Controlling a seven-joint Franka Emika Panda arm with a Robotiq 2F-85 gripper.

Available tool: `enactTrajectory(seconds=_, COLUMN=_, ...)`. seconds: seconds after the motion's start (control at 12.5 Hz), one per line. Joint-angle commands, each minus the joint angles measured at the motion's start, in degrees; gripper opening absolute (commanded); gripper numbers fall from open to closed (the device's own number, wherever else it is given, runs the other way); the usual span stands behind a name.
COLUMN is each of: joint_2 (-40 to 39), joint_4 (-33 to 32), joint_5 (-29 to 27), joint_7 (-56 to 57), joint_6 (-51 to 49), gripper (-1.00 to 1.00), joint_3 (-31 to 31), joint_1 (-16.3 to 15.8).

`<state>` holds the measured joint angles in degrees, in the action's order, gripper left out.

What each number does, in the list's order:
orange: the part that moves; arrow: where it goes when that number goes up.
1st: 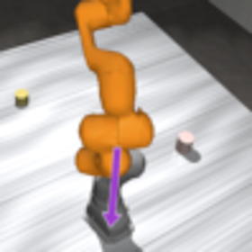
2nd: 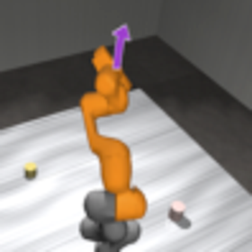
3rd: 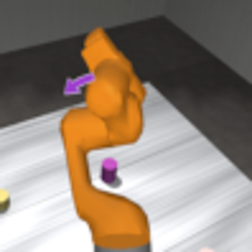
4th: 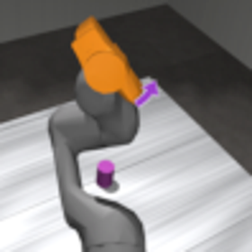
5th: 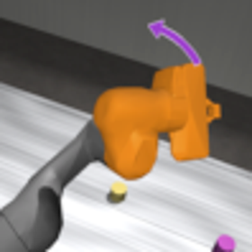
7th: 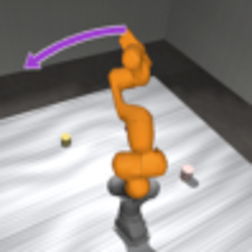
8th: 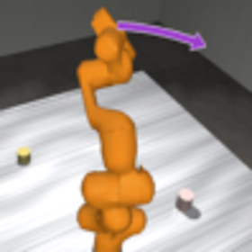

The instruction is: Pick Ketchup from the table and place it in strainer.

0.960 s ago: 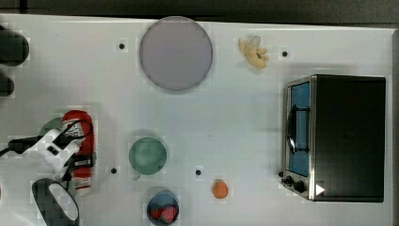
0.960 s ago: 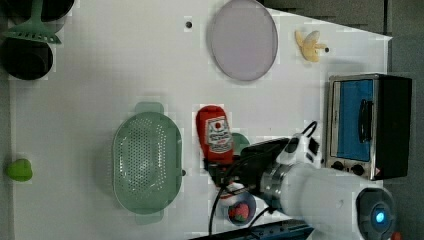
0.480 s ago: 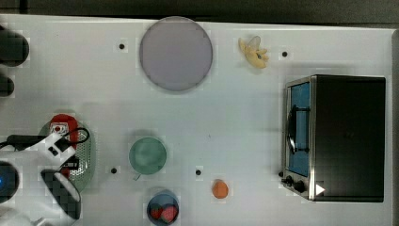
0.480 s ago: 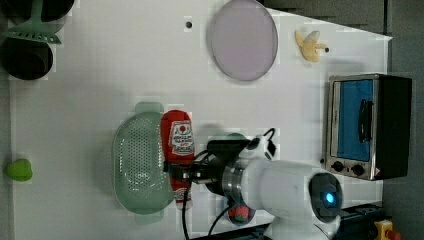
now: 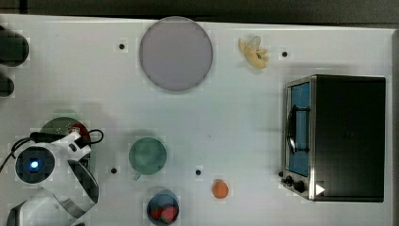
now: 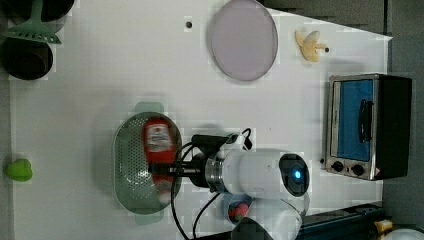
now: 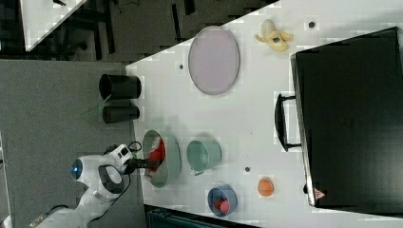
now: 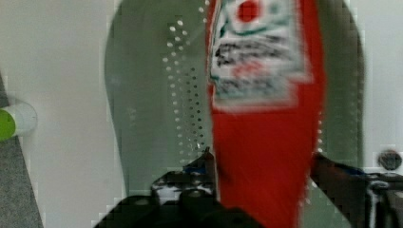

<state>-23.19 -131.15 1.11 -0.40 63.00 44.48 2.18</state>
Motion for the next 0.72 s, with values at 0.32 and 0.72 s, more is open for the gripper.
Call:
enactTrajectory(seconds=0.32, joint_2=5.7, joint_4=2.7, joint_5=1.6, joint_7=-6.1, joint_6=-0.8, gripper=1.0, joint_3=0.0, joint_1=1.7)
enactTrajectory(seconds=0.72, joint_2=19.8, joint_4=9.3, joint_5=1.0, joint_7=-6.9, joint_6=-25.4, gripper=1.0, joint_3=-1.4, joint_1=7.4)
